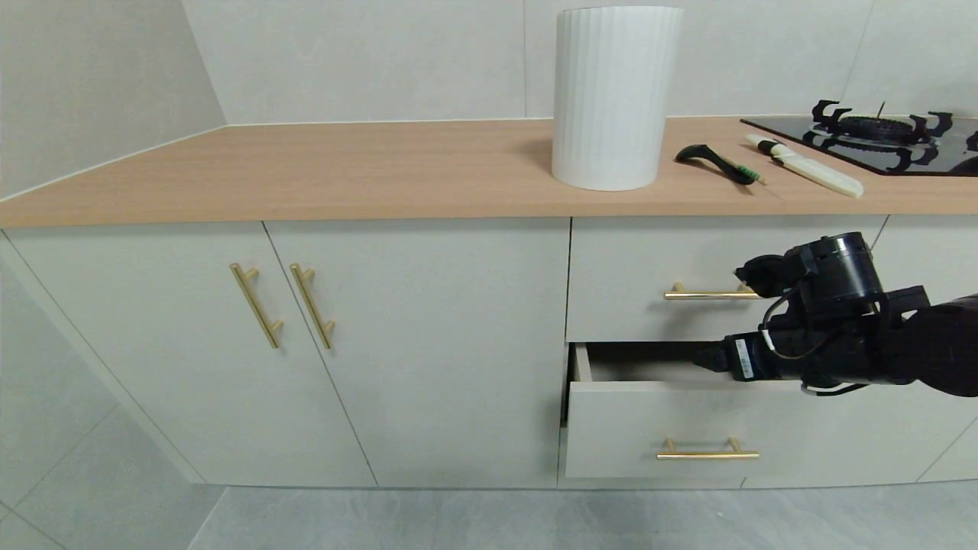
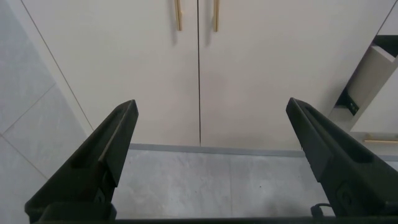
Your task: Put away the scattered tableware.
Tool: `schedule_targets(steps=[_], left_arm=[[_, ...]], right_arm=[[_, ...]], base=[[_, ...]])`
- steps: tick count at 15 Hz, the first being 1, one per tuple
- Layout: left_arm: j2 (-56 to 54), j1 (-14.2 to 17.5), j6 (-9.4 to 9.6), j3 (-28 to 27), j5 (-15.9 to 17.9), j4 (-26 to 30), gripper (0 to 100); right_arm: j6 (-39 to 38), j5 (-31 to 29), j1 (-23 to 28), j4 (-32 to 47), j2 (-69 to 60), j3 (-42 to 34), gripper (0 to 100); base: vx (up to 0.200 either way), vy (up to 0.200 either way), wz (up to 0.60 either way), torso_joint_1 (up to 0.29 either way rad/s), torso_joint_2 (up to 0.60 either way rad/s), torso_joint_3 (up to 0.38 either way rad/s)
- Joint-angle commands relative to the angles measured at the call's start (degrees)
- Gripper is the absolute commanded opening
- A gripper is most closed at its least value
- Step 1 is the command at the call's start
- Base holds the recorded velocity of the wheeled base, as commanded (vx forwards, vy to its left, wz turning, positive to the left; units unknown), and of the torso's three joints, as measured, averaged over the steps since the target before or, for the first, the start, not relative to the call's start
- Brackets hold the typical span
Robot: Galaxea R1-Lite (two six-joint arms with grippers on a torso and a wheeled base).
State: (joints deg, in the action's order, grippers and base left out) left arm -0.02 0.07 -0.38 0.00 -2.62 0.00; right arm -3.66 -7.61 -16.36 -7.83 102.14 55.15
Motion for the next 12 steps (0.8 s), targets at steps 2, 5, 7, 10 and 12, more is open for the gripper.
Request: schedule_targets(steps=[2,5,7,10,12], left_arm=[[0.02,0.01,-0.06,0.00,-0.02,0.00,100],[0.02,0.01,-0.06,0.00,-0.02,0.00,100],[0.02,0.01,-0.06,0.00,-0.02,0.00,100],[0.02,0.01,-0.06,0.00,-0.02,0.00,100],[0.02,0.01,-0.06,0.00,-0.02,0.00,100]], right_arm=[[-1.26,-1.62,-0.08,-5.18,7.19,0.05,100],[-2.58,-1.80,-0.08,-10.19,10.97,-0.04,100],[-2.67,-1.80,-0.08,-10.72,12.02,-0.04,100],[-2.58,-1.71,-0.08,-10.72,12.02,-0.39,100],[-2.41,-1.53,-0.08,-10.28,11.15,-1.10,100]], base=[[0.000,0.000,0.00,0.000,0.00,0.000],[0.000,0.000,0.00,0.000,0.00,0.000],[0.000,0.000,0.00,0.000,0.00,0.000],[0.000,0.000,0.00,0.000,0.00,0.000],[0.000,0.000,0.00,0.000,0.00,0.000]])
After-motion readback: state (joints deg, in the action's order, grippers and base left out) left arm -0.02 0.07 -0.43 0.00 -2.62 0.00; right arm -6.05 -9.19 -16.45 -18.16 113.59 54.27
